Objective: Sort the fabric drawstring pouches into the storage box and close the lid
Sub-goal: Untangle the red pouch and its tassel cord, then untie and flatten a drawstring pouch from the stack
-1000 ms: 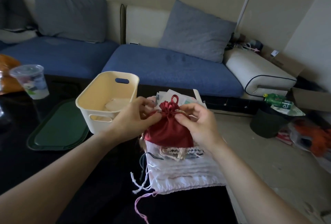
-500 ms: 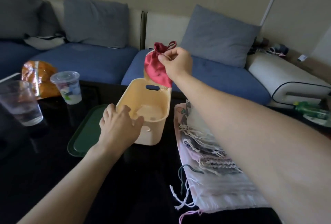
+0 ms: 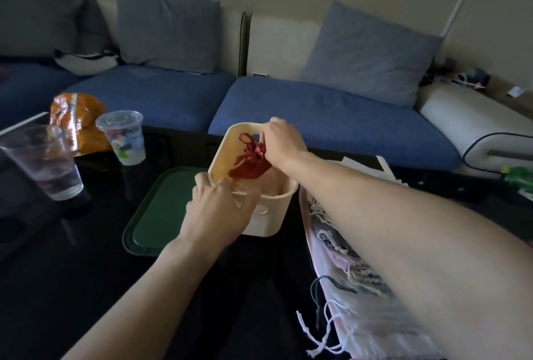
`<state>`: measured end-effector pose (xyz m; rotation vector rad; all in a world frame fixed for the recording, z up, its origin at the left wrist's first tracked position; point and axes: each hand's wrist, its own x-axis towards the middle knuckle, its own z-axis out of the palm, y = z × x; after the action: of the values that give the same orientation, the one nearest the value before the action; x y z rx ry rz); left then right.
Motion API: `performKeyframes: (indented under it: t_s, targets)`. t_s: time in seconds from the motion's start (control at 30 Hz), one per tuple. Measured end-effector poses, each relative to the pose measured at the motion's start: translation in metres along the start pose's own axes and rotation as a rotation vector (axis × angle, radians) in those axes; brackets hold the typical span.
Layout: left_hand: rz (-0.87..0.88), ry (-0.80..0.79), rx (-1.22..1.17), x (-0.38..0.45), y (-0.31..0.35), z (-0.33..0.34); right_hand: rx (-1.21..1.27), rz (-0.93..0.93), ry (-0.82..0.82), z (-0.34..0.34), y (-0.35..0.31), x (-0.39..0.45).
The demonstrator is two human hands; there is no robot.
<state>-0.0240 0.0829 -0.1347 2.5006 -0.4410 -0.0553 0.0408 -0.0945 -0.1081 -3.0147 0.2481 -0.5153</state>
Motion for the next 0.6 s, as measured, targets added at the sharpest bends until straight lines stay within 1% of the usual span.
performKeyframes:
  t_s: [0.03, 0.07, 0.1, 0.2, 0.23, 0.27, 0.3, 0.37, 0.43, 0.5, 0.6]
  targets:
    - [-0.004, -0.001, 0.0, 0.0, 0.0, 0.0, 0.02, 0.014, 0.059, -0.001, 0.0, 0.001]
    - [-0.007, 0.002, -0.003, 0.001, 0.001, 0.001, 0.021, 0.02, 0.067, -0.001, -0.001, 0.0]
    - [-0.011, 0.004, -0.003, 0.001, 0.002, 0.001, -0.001, 0.019, 0.008, 0.0, -0.002, 0.0]
    - [-0.024, 0.009, 0.017, 0.001, 0.004, 0.005, -0.119, -0.032, -0.387, 0.002, 0.0, -0.006]
    - [-0.027, 0.009, 0.034, 0.002, 0.005, 0.005, -0.125, -0.047, -0.485, -0.001, 0.002, -0.008]
    - [-0.032, 0.01, 0.055, 0.001, 0.006, 0.006, -0.088, -0.054, -0.503, -0.005, 0.005, -0.011]
    - [-0.035, 0.021, 0.074, 0.001, 0.007, 0.007, -0.023, -0.059, -0.448, -0.01, 0.008, -0.013]
    - [-0.009, 0.085, 0.08, -0.002, 0.011, 0.007, 0.111, -0.05, -0.254, -0.025, 0.019, -0.023]
    - [0.07, 0.183, 0.059, -0.005, 0.019, 0.01, 0.234, -0.014, -0.139, -0.037, 0.038, -0.036]
    - [0.192, 0.282, 0.019, -0.011, 0.029, 0.017, 0.273, 0.042, -0.081, -0.045, 0.061, -0.054]
    - [0.442, 0.412, -0.045, -0.021, 0.051, 0.035, 0.29, 0.152, 0.042, -0.056, 0.1, -0.093]
